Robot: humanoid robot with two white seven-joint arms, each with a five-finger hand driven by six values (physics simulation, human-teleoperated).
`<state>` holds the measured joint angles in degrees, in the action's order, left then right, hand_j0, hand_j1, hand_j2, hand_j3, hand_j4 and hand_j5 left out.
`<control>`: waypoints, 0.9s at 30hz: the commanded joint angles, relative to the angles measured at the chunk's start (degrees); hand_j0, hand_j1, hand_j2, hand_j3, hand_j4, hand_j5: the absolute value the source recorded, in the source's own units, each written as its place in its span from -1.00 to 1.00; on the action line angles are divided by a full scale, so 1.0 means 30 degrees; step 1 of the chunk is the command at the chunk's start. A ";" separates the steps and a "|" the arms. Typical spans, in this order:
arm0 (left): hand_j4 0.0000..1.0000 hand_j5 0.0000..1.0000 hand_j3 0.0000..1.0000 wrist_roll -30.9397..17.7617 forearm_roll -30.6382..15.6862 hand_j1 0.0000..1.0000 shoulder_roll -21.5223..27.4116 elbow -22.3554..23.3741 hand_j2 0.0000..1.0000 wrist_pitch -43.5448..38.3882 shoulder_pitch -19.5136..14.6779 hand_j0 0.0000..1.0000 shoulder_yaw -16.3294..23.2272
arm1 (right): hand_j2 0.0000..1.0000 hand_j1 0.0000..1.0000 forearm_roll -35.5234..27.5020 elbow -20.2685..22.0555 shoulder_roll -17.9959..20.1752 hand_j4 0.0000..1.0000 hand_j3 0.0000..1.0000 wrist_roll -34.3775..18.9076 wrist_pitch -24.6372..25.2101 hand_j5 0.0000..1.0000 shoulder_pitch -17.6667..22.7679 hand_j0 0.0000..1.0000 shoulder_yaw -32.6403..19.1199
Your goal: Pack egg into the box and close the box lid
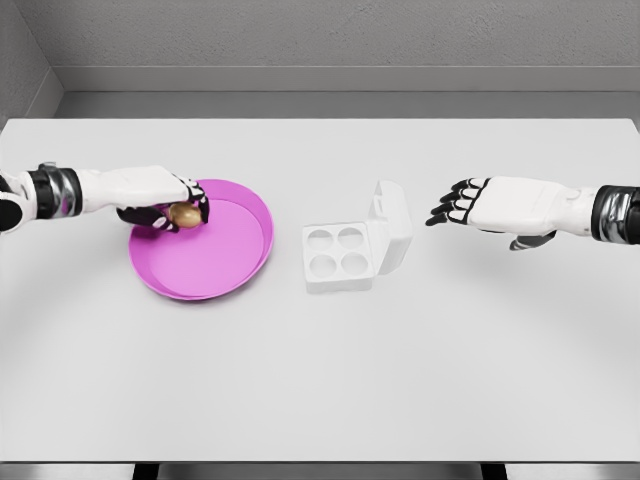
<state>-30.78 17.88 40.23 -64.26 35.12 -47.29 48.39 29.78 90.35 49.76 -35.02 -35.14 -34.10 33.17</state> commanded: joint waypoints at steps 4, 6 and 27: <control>-0.32 -0.32 -0.32 0.0007 -0.0160 -0.32 -0.1135 -0.0757 -0.32 -0.0041 -0.0029 -0.32 -0.0016 | 1.00 1.00 -0.0112 0.0146 0.0026 1.00 1.00 0.0008 0.0048 1.00 -0.0029 1.00 -0.0012; -0.32 -0.32 -0.32 0.0007 -0.0189 -0.32 -0.1546 -0.1167 -0.32 -0.0041 -0.0029 -0.32 -0.0016 | 1.00 1.00 -0.0112 0.0175 0.0026 1.00 1.00 0.0008 0.0048 1.00 -0.0029 1.00 -0.0012; -0.33 -0.33 -0.33 -0.0023 -0.0072 -0.33 -0.6292 -0.1431 -0.33 -0.0041 -0.1025 -0.33 0.0540 | 1.00 1.00 -0.0112 0.0234 0.0055 1.00 1.00 0.0008 0.0048 1.00 -0.0059 1.00 -0.0041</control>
<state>-30.82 17.97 21.72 -68.66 35.18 -50.36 50.08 29.68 90.97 49.86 -35.02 -35.14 -34.28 33.07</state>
